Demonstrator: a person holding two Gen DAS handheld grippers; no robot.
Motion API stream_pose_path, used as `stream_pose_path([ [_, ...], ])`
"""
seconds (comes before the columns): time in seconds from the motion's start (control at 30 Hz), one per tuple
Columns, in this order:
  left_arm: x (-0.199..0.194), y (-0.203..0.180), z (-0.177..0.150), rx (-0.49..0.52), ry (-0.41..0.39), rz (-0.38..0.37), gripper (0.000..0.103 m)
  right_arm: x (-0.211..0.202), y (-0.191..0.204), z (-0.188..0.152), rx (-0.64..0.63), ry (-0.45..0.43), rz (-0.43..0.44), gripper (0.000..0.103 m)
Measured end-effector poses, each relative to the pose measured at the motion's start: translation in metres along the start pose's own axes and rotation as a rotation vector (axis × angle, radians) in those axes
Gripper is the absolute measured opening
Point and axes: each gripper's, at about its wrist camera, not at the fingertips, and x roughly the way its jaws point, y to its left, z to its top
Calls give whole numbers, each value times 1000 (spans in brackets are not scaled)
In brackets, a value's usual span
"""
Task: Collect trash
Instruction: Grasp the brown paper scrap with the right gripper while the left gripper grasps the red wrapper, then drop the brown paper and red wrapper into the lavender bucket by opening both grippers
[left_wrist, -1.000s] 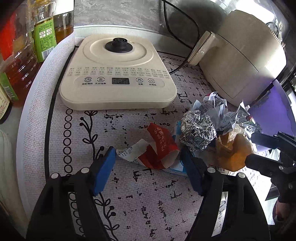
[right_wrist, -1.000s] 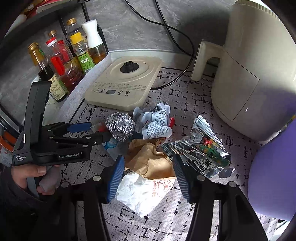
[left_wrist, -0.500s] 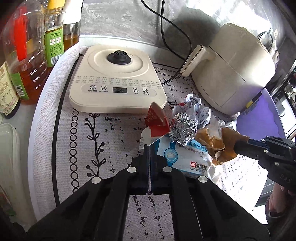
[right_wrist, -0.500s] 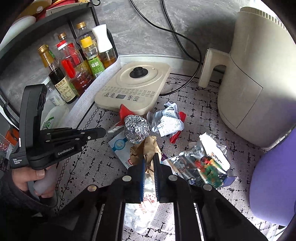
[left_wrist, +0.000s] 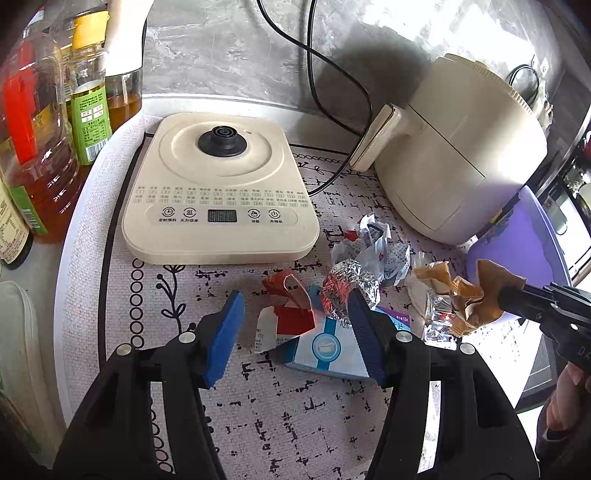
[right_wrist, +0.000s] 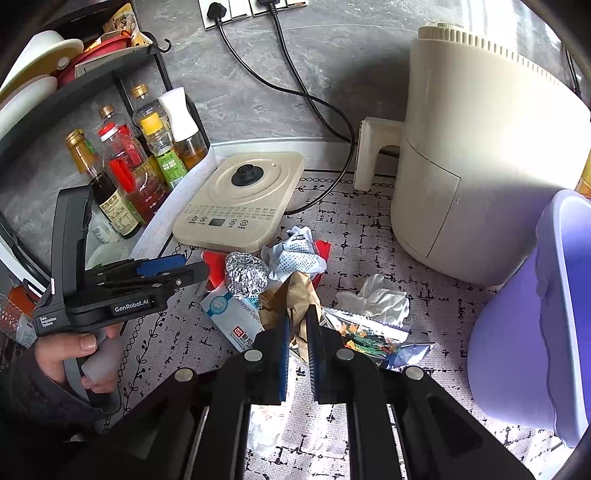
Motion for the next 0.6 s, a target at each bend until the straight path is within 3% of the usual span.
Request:
stream_pose_path([
  [0.1, 9, 1, 4, -5, 6, 3, 40, -1, -7, 1, 18, -4, -19, 10],
  [0.2, 19, 5, 5, -19, 25, -11, 38, 2, -10, 3, 31, -1, -27, 10],
  [0.23, 22, 6, 4, -20, 32, -11, 34, 2, -10, 3, 33, 0, -28, 10],
  [0.27, 24, 6, 3, -21, 37, -9, 25, 3, -10, 4, 34, 0, -27, 10],
  [0.3, 25, 7, 3, -26, 43, -13, 9, 2, -10, 5, 34, -2, -25, 10],
  [0.6, -24, -8, 4, 9, -61, 30, 9, -21, -9, 11, 38, -69, 11, 10],
])
